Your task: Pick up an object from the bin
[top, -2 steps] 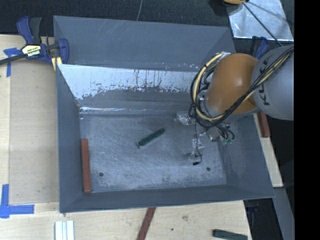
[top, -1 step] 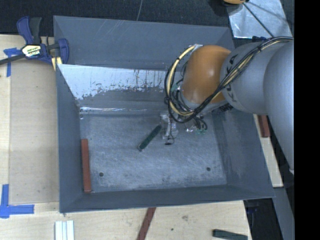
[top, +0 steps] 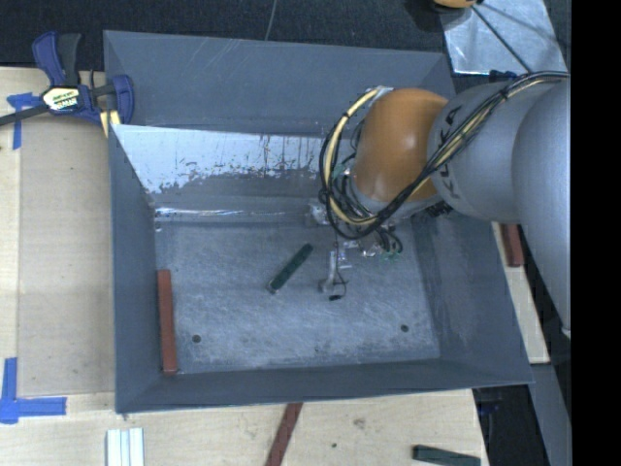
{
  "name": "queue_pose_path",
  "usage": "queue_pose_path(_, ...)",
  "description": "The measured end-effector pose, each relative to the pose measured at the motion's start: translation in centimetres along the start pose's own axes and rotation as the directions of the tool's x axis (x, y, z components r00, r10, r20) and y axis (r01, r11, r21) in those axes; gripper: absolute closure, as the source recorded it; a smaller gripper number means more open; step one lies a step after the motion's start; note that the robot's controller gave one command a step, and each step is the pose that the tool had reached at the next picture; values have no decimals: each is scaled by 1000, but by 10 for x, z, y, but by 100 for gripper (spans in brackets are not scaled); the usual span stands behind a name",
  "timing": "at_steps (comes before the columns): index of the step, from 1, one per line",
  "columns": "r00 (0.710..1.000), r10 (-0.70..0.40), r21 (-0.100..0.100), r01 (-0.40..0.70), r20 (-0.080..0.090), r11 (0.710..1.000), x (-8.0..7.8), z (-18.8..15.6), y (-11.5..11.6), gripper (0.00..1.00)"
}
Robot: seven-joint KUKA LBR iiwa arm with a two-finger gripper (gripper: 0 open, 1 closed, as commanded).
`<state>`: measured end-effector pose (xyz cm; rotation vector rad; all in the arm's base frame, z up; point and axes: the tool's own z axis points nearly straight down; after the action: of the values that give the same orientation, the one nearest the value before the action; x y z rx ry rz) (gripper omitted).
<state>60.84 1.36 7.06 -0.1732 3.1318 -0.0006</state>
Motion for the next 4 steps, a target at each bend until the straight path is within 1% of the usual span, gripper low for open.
queue_pose_path(1, 1000, -1, 0, 1, 1, 1000, 0, -1, 0, 100)
queue_pose_path(2, 1000, -1, 0, 1, 0, 1000, 0, 0, 0, 0)
queue_pose_path(3, 1000, -2, 0, 2, 0, 1000, 0, 0, 0, 0)
queue_pose_path(4, 948, -319, -2, 319, -1, 948, 41, 0, 57, 100)
